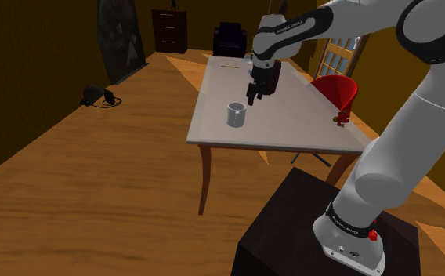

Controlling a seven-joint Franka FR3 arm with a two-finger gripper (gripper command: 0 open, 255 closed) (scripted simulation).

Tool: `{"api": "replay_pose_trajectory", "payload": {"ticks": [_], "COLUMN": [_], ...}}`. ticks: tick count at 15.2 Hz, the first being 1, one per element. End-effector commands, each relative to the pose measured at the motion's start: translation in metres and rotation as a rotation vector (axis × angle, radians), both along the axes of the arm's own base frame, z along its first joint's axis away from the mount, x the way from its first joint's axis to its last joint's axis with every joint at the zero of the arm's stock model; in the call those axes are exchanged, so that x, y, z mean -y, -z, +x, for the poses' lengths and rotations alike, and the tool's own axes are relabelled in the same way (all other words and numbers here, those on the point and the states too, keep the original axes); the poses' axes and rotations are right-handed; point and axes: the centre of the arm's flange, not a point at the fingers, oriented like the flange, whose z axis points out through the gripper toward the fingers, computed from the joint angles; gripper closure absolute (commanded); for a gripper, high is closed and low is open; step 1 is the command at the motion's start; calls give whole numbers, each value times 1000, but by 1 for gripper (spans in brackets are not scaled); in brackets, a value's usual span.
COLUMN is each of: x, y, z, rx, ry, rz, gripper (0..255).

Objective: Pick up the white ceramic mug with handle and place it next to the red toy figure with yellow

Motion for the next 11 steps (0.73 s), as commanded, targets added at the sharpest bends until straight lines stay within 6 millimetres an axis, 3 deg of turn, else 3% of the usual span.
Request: {"api": "replay_pose_trajectory", "payload": {"ticks": [1, 11], "x": [16, 90], "y": [13, 71], "z": [20, 113], "rx": [3, 14], "ry": [-5, -24], "rz": [1, 15], "gripper": [0, 0]}}
